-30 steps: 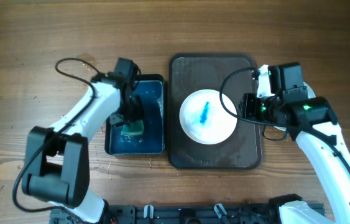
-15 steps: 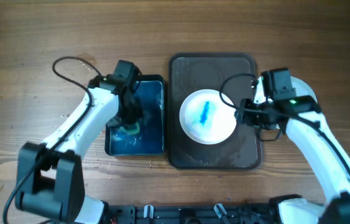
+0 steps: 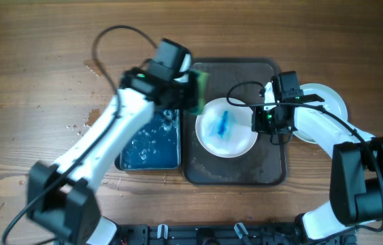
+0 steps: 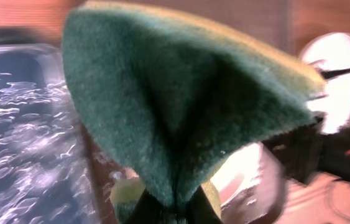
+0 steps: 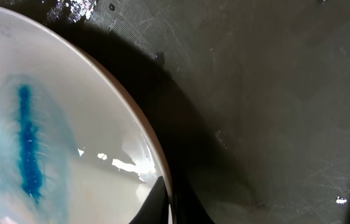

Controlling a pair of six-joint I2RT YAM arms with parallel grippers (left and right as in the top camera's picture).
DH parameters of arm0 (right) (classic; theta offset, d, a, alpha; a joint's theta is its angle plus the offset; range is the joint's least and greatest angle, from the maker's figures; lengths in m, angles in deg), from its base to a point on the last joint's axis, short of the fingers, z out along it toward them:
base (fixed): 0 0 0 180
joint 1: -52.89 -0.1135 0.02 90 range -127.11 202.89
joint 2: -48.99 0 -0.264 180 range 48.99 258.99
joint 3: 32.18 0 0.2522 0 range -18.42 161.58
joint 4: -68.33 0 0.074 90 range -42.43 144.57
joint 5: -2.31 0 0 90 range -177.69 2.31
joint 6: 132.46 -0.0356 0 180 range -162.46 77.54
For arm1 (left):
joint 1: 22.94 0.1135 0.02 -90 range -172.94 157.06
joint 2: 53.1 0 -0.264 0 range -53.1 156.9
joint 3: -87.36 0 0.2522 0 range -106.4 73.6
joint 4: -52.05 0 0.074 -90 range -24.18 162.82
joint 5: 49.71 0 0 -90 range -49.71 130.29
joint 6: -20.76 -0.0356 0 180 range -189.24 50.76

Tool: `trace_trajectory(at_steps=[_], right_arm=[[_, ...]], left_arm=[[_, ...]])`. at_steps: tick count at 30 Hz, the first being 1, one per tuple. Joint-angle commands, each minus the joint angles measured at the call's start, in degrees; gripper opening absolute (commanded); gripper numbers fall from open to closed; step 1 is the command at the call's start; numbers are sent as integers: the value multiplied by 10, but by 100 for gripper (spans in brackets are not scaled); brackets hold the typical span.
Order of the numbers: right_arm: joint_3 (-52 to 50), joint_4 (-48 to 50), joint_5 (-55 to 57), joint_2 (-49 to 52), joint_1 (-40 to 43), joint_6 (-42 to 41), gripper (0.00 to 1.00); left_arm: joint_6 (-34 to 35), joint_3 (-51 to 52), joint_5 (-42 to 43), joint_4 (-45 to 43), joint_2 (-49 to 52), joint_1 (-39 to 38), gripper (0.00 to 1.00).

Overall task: Clean dirty plates on tray and stack at the side
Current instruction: 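Scrub the last plate with the sponge in the left gripper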

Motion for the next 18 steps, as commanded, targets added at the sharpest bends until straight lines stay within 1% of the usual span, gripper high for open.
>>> trace_trajectory(at_steps=[1, 3, 5, 6, 8, 9, 10, 12, 14, 16, 18], right_arm=[[-21, -7, 9, 25, -2, -1, 4], [-21, -15, 9, 25, -2, -2, 5], [-21, -17, 8, 25, -2, -1, 4], [-21, -17, 8, 25, -2, -2, 4], [-21, -17, 8, 25, -2, -2, 4], [-21, -17, 8, 25, -2, -2, 4], [-21, -18, 8, 25, -2, -2, 4], [-21, -19, 8, 25, -2, -2, 4], [-21, -19, 8, 25, -2, -2, 4], [-21, -19, 8, 25, -2, -1, 4], [-21, -21, 9, 25, -2, 4, 4]], left_arm=[[47, -8, 61, -61, 83, -72, 4], [73, -8, 61, -103, 147, -115, 4], [91, -8, 61, -132, 198, -136, 4], [91, -8, 53, -132, 217, -139, 4], [90, -8, 4, -117, 237, -136, 4], [90, -8, -38, -101, 240, -133, 4], [90, -8, -110, -76, 240, -128, 4], [64, -10, -224, -36, 239, -116, 4], [51, -26, -281, 20, 239, -97, 4], [30, -47, -271, 39, 239, -82, 4], [27, -62, -255, 38, 239, -77, 4]])
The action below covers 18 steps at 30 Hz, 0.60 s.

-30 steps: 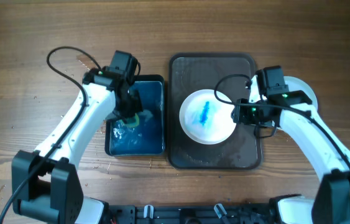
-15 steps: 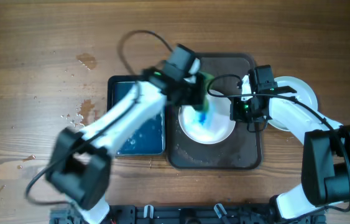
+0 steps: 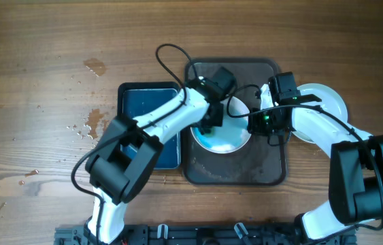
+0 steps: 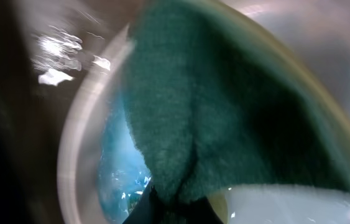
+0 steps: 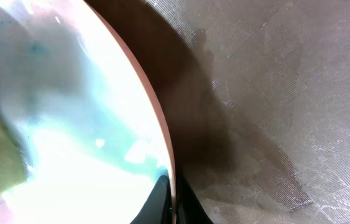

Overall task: Clean dirty plates on tray and stack at the side
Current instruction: 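Scrub the last plate with the sponge in the left gripper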

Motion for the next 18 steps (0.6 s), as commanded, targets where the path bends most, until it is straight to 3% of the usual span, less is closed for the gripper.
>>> trace_trajectory(at_steps=[1, 4, 6, 8, 13, 16, 18], right_arm=[[-20, -17, 43, 22, 5, 8, 4], [-20, -28, 43, 22, 3, 8, 4], [-20, -29, 43, 22, 3, 15, 4], [-20, -33, 43, 22, 3, 27, 4], [-21, -41, 43, 22, 3, 29, 4], [-21, -47, 43, 22, 3, 30, 4], [-21, -48, 43, 22, 3, 30, 4]], left_arm=[[-20, -16, -74, 1, 21, 26, 4], [-20, -16, 51, -58, 22, 28, 4], [5, -15, 188, -125, 23, 24, 4], [21, -15, 235, -172, 29, 7, 4], [40, -15, 219, -220, 56, -38, 4], [37, -15, 94, -224, 60, -16, 4], [22, -15, 62, -228, 60, 17, 4]])
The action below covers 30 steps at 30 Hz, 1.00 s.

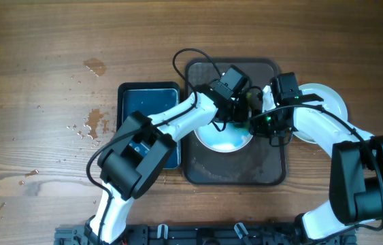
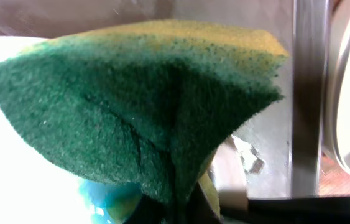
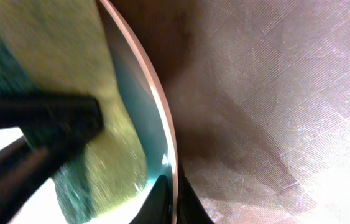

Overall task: Clean dirty plates on tray and stack at the side
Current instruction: 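Scrub the last plate with the sponge in the left gripper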

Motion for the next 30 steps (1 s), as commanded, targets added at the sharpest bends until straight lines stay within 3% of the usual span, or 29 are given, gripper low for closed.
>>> trace_trajectory(at_steps=[1, 6, 11, 14, 17, 21, 25, 30], right_arm=[[-23, -24, 42, 22, -2, 27, 4], [-23, -26, 43, 22, -2, 31, 4], [-23, -26, 44, 22, -2, 29, 4], [-23, -23, 45, 22, -2, 19, 4], [-23, -15, 44, 22, -2, 15, 4], [-23, -14, 44, 22, -2, 14, 4], [-23, -13, 44, 22, -2, 14, 4], [-23, -15, 44, 22, -2, 14, 4]], left_arm=[[-21, -10, -111, -8, 17, 62, 4], [-59, -10, -125, 33, 3, 126, 4], [-72, -10, -131, 200, -3, 122, 4], [-93, -10, -60, 299, -9, 122, 4], [-135, -10, 15, 339, -9, 113, 4], [-193, -10, 35, 310, -9, 68, 4], [-142, -10, 36, 182, -9, 12, 4], [-132, -10, 106, 163, -9, -16, 4]])
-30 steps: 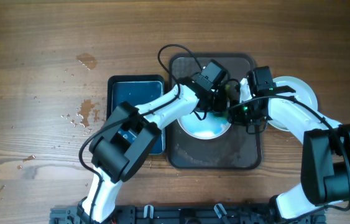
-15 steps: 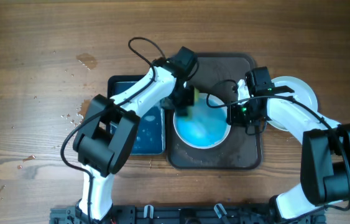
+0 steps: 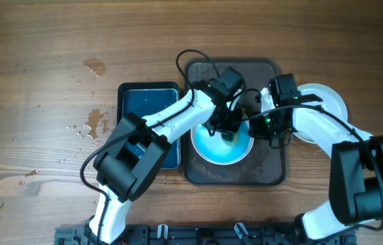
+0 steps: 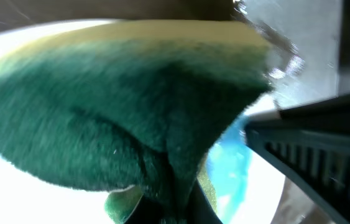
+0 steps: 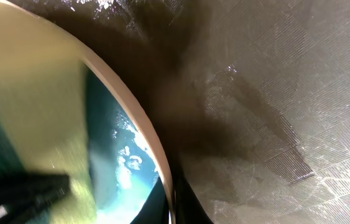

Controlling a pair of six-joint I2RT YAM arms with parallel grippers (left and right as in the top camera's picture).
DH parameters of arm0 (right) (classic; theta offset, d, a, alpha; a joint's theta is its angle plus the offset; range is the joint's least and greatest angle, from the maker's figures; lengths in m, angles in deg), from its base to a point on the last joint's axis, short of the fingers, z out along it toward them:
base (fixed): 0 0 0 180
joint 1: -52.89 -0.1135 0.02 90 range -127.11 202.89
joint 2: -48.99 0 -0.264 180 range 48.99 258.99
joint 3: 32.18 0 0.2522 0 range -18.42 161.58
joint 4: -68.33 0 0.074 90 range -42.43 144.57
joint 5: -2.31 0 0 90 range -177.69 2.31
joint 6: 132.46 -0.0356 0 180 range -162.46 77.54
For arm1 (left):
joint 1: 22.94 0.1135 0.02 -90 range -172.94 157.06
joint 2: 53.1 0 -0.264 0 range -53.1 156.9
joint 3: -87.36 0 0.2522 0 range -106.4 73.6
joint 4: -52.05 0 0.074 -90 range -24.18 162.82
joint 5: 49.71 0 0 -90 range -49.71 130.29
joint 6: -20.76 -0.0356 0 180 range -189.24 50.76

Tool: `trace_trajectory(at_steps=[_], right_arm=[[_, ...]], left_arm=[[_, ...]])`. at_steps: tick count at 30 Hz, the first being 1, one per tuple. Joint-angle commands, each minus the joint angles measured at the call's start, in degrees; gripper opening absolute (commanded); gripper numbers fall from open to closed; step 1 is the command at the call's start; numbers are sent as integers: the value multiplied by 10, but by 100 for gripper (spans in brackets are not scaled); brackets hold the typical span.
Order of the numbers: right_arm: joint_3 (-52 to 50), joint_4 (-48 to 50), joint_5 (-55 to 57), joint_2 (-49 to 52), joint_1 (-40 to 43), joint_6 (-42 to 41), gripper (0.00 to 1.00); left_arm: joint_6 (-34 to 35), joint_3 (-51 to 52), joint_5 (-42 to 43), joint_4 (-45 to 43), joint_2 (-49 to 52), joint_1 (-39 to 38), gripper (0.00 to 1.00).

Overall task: Clean dirty plates on tray and stack at the side
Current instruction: 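Scrub the last plate with the sponge in the left gripper, then return the sponge to the basin with the left gripper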

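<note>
A white plate [image 3: 213,150] smeared with blue lies on the dark brown tray [image 3: 267,170]. My left gripper [image 3: 228,128] is shut on a green and yellow sponge [image 4: 131,106] pressed onto the plate's right part. Blue smear [image 4: 230,168] shows beside the sponge. My right gripper [image 3: 254,124] is shut on the plate's right rim [image 5: 156,155]; the rim passes between its fingers. The yellow side of the sponge [image 5: 32,106] fills the left of the right wrist view. A clean white plate [image 3: 327,99] lies on the table right of the tray.
A blue basin of water [image 3: 137,109] stands left of the tray, partly under my left arm. Water drops [image 3: 89,122] spot the wooden table at the left. Cables loop over the tray's far edge.
The left gripper with the sponge has moved a little down and nearer on the plate. The plate now looks blue over most of its face. The right gripper still holds the rim.
At first my left gripper held the sponge above the basin's far right corner, and the plate carried one blue streak. Then the sponge was on the plate's left part, then at its far right. Now blue covers the plate. The right gripper kept the rim throughout.
</note>
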Motion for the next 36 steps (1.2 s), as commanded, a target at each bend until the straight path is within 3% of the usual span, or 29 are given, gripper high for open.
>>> trace_trajectory(at_steps=[1, 6, 11, 16, 18, 23, 29, 34, 36], right_arm=[[-22, -3, 53, 22, 1, -5, 4], [-22, -3, 53, 22, 1, -5, 4], [-22, -3, 53, 22, 2, -5, 4], [-22, -3, 53, 22, 2, -5, 4], [-22, -3, 53, 22, 1, -5, 4], [-22, -3, 53, 22, 1, -5, 4], [-22, -3, 53, 22, 1, -6, 4], [-22, -1, 53, 22, 2, -16, 4], [-22, -2, 53, 22, 2, -16, 4]], left_arm=[[-10, 2, 70, 20, 9, -23, 4], [-56, 2, 70, 139, 9, -26, 4], [38, 2, -158, 199, 9, 33, 4], [52, 2, -230, 202, -19, 106, 4], [49, 2, -219, 165, -27, 110, 4], [48, 3, -24, 30, -2, 42, 4], [48, 3, 93, 24, 18, -41, 4], [18, 3, 90, 83, 3, -24, 4], [18, 3, 43, 110, -17, 0, 4]])
